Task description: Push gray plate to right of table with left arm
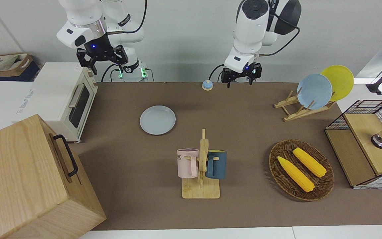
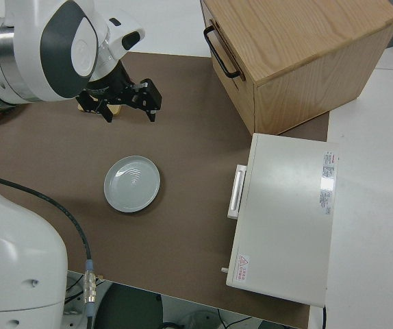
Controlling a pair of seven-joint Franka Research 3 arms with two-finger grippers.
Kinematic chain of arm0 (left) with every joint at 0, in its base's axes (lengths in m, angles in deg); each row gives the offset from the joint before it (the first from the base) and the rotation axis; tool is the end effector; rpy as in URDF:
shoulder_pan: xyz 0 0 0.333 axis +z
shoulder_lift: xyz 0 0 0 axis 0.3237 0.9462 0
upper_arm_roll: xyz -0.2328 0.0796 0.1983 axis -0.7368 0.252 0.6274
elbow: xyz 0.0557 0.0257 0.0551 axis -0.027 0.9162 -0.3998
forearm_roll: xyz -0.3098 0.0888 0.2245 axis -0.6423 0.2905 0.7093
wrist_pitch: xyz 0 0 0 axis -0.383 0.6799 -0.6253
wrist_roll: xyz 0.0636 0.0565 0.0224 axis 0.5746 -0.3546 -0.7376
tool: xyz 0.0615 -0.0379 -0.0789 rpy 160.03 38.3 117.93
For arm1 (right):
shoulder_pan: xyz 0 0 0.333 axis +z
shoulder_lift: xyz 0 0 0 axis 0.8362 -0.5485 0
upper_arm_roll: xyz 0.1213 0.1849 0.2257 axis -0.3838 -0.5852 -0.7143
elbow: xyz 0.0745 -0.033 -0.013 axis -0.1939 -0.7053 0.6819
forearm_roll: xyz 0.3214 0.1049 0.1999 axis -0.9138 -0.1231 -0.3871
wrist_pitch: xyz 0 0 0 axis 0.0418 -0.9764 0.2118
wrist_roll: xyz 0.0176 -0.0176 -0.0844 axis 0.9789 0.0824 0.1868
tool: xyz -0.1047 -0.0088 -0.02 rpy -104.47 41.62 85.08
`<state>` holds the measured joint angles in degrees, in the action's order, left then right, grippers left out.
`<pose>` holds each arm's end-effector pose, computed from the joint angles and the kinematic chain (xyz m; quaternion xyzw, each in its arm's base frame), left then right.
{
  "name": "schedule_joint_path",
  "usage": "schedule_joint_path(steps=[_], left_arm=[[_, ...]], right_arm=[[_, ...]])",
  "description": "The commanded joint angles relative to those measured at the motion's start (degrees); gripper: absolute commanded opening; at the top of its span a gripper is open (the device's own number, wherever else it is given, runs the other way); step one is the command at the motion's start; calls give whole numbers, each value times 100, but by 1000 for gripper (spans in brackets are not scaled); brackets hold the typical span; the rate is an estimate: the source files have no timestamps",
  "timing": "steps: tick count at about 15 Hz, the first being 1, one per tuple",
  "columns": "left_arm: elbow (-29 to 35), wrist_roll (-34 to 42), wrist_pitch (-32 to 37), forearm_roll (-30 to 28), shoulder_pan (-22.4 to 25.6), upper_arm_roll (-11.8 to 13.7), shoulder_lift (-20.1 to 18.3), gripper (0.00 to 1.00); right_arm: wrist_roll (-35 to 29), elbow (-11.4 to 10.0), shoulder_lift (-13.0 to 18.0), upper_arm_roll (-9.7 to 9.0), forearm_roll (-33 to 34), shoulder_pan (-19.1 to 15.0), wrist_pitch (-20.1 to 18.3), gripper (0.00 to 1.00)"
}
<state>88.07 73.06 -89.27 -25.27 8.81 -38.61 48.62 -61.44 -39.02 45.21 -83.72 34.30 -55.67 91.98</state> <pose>0.5019 -0.1570 0.5943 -0.9961 0.0171 0.0708 0.0489 0.5261 0.0726 0.6601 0.9978 0.0545 -0.0365 0.0027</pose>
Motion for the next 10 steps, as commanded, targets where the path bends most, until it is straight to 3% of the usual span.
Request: schedule_joint_path(steps=[1,7,10], left_arm=[[-13,1279,151,-32,584,121,-143,989],[66,2292,-41,-32,682,814,-126,991],[233,2417,-393,-85,700,1017,-134,995]], right_arm=[[-14,46,17,-77,-59,-115,-83,983],[-14,46,17,-86,-59,-115,-83,983],[-5,46,17,-86,-59,-115,-83,983]])
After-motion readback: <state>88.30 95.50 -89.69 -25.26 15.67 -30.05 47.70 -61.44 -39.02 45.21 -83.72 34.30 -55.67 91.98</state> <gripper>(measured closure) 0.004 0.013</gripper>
